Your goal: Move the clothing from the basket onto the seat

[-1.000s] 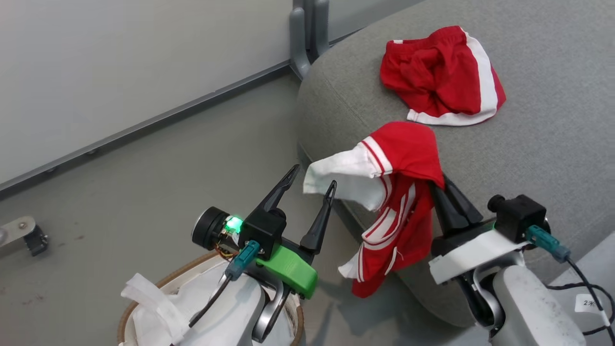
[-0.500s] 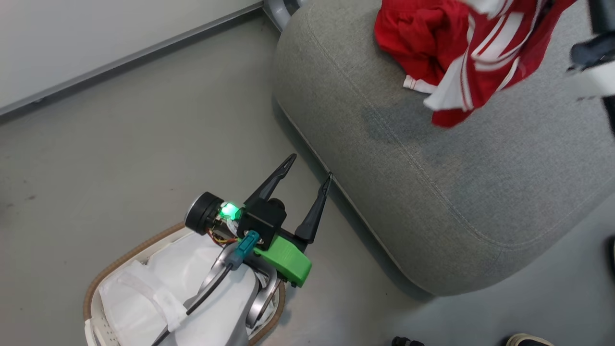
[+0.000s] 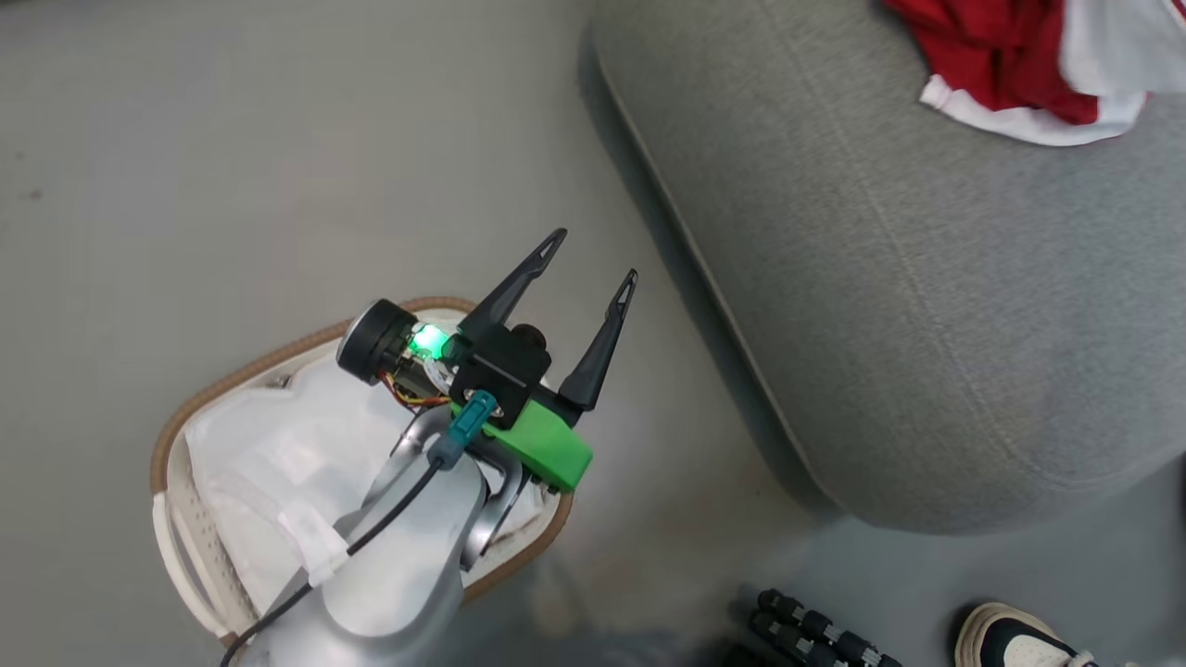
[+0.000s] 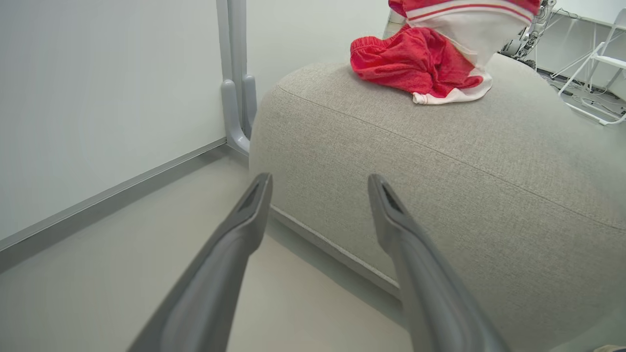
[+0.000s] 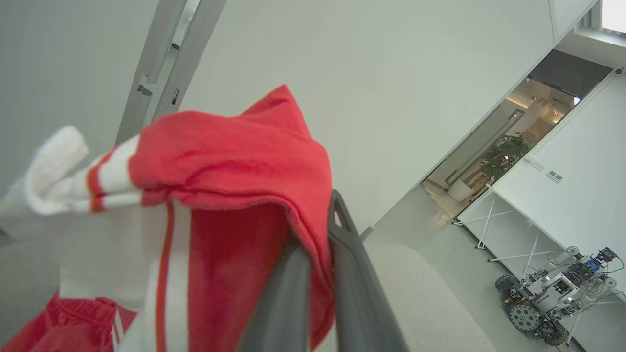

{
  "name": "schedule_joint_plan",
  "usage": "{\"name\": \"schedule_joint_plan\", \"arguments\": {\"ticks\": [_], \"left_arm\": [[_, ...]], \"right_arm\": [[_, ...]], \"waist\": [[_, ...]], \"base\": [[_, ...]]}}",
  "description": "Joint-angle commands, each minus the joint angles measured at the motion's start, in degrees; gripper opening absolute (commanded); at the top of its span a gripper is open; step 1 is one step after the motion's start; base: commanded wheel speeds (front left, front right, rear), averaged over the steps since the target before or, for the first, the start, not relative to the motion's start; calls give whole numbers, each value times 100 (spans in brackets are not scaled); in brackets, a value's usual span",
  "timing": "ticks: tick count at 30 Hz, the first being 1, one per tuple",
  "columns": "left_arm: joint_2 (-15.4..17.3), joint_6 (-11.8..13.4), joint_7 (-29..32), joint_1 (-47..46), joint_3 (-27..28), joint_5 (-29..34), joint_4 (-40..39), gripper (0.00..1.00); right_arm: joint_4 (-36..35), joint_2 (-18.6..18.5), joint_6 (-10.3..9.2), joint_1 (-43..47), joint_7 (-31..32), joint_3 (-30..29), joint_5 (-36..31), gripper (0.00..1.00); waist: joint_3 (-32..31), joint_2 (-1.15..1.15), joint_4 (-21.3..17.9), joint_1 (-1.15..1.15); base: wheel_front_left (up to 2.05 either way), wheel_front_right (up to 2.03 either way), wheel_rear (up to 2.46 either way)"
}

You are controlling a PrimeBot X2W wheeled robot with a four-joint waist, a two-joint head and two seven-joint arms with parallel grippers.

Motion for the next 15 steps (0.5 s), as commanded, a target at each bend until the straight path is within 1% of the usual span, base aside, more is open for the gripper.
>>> {"name": "schedule_joint_plan", "arguments": {"ticks": [1, 6, 8, 9, 10, 11, 15], "left_arm": [[57, 9, 0, -151, 27, 32, 11, 100], [103, 82, 0, -241, 119, 12, 34, 100], [121, 117, 0, -216, 164, -15, 39, 100], [140, 134, 0, -191, 191, -27, 53, 100], [151, 145, 0, -169, 214, -42, 51, 100], [164, 157, 0, -146, 248, -55, 55, 100], [194, 224, 0, -70, 388, -83, 51, 100]], "right_arm": [[222, 71, -8, -43, -25, -75, -58, 0], [1074, 391, -8, 351, -72, -450, -185, 0], [1292, 520, -8, 502, -92, -594, -234, 0], [1408, 606, -8, 614, -101, -662, -263, 16], [1493, 672, -8, 705, -100, -720, -287, 47], [1521, 728, -8, 786, -104, -834, -271, 100], [1221, 937, -8, 1254, -106, -1104, -310, 100]], "waist": [[607, 0, 523, -1], [772, 0, 655, -1], [773, 0, 654, -1], [761, 0, 651, -1], [740, 0, 646, -1], [703, 0, 635, -1], [506, 0, 579, -1]], "base": [[0, 0, 0], [0, 0, 0], [0, 0, 0], [0, 0, 0], [0, 0, 0], [0, 0, 0], [0, 0, 0]]}}
